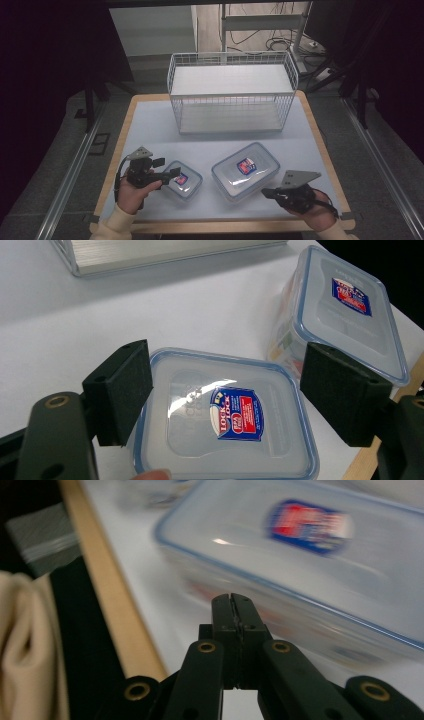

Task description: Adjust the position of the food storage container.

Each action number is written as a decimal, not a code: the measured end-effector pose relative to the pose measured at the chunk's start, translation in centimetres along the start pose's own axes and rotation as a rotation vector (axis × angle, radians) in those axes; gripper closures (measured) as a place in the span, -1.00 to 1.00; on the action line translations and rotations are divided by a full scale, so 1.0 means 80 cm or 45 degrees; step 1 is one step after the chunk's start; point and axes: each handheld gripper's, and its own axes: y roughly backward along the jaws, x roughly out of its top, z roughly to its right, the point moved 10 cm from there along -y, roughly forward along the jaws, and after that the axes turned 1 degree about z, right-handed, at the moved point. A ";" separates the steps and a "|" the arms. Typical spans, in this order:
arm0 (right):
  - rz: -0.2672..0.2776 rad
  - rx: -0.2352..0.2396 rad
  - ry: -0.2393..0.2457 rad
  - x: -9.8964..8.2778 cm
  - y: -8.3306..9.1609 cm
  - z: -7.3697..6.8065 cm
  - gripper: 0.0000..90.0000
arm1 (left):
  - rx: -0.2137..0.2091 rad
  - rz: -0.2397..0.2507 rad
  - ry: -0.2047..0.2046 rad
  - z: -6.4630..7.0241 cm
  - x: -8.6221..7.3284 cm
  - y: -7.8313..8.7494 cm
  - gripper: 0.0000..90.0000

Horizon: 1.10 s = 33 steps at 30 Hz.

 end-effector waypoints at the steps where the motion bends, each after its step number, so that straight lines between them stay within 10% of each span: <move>1: 0.000 0.000 0.000 0.000 0.000 0.000 0.99 | 0.000 0.000 0.000 0.000 0.000 0.000 -0.54; 13: -0.102 0.168 0.094 0.004 -0.065 -0.049 0.99 | -0.002 0.013 0.005 0.003 0.002 0.005 -0.54; 33: -0.147 0.107 0.163 0.018 -0.109 -0.049 0.99 | 0.005 0.020 -0.006 0.002 0.003 0.008 -0.54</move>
